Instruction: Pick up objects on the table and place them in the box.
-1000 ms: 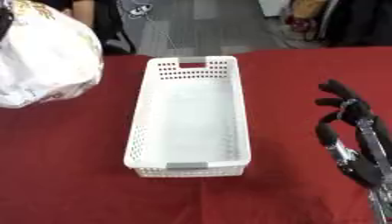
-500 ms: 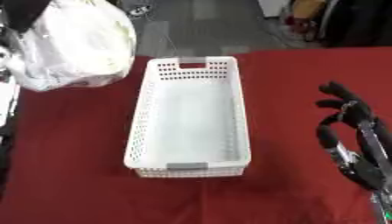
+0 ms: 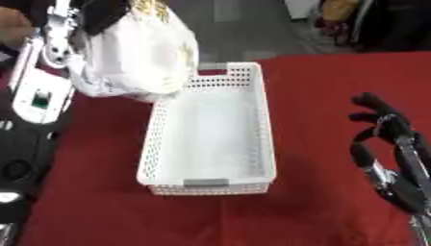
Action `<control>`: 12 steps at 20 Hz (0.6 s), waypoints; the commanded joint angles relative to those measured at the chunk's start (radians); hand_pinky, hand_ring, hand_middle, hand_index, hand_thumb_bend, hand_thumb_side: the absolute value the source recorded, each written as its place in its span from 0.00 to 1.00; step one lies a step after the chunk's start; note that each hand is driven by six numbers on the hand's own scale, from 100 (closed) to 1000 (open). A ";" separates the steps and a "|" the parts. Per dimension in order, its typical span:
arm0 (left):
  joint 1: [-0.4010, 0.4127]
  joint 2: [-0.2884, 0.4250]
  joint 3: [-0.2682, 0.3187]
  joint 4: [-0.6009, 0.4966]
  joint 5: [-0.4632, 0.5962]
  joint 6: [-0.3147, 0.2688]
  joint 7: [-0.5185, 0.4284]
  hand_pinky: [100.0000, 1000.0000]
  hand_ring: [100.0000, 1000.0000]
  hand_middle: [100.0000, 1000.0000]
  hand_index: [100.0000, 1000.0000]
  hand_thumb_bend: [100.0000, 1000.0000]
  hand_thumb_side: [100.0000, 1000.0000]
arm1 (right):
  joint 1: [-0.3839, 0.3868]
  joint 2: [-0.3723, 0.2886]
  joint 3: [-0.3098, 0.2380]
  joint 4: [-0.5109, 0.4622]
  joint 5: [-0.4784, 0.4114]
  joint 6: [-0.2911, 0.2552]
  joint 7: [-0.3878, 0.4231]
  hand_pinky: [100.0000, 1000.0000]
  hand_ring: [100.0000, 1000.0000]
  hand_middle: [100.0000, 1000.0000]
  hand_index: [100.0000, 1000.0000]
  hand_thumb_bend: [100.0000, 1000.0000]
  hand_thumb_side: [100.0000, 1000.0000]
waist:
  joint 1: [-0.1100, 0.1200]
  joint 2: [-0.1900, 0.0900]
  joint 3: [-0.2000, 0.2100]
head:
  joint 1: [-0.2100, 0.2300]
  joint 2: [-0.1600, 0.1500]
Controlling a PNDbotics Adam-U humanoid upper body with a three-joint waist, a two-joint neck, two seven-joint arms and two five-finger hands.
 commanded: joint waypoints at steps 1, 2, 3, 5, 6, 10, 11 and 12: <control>-0.045 -0.017 -0.048 0.087 -0.059 -0.067 -0.006 0.00 0.00 0.18 0.13 0.00 0.30 | -0.012 -0.012 0.004 -0.011 -0.006 -0.003 0.007 0.50 0.75 0.87 1.00 0.44 0.89 | -0.003 -0.017 -0.003 | 0.016 -0.014; -0.051 -0.028 -0.066 0.124 -0.084 -0.089 -0.012 0.00 0.00 0.23 0.20 0.00 0.28 | -0.013 -0.011 0.005 -0.010 -0.006 -0.003 0.009 0.50 0.75 0.87 1.00 0.44 0.89 | -0.004 -0.017 -0.005 | 0.020 -0.015; -0.057 -0.038 -0.079 0.160 -0.113 -0.107 -0.019 0.00 0.00 0.22 0.22 0.12 0.00 | -0.013 -0.011 0.006 -0.010 -0.007 -0.003 0.011 0.50 0.75 0.87 1.00 0.45 0.89 | -0.004 -0.017 -0.006 | 0.021 -0.016; -0.059 -0.054 -0.112 0.237 -0.202 -0.143 -0.072 0.00 0.02 0.32 0.32 0.00 0.32 | -0.014 -0.010 0.008 -0.010 -0.007 -0.004 0.014 0.50 0.75 0.87 1.00 0.44 0.89 | -0.004 -0.016 -0.009 | 0.027 -0.016; -0.054 -0.058 -0.134 0.280 -0.262 -0.171 -0.127 0.54 0.64 0.80 0.84 0.93 0.88 | -0.015 -0.009 0.008 -0.010 -0.008 -0.004 0.016 0.50 0.75 0.87 1.00 0.44 0.89 | -0.003 -0.015 -0.010 | 0.029 -0.017; -0.023 -0.080 -0.150 0.355 -0.434 -0.273 -0.323 0.93 1.00 1.00 1.00 1.00 1.00 | -0.015 -0.009 0.005 -0.011 -0.007 -0.003 0.016 0.50 0.75 0.87 1.00 0.44 0.89 | -0.002 -0.013 -0.009 | 0.021 -0.019; -0.009 -0.079 -0.149 0.337 -0.435 -0.289 -0.324 0.92 1.00 1.00 1.00 1.00 1.00 | -0.015 -0.009 0.004 -0.011 -0.006 -0.003 0.016 0.50 0.76 0.87 1.00 0.44 0.89 | -0.002 -0.013 -0.008 | 0.018 -0.019; 0.004 -0.074 -0.146 0.309 -0.425 -0.299 -0.315 0.92 1.00 1.00 1.00 1.00 1.00 | -0.015 -0.010 0.003 -0.011 -0.005 -0.002 0.016 0.50 0.75 0.87 1.00 0.44 0.89 | -0.001 -0.013 -0.007 | 0.013 -0.019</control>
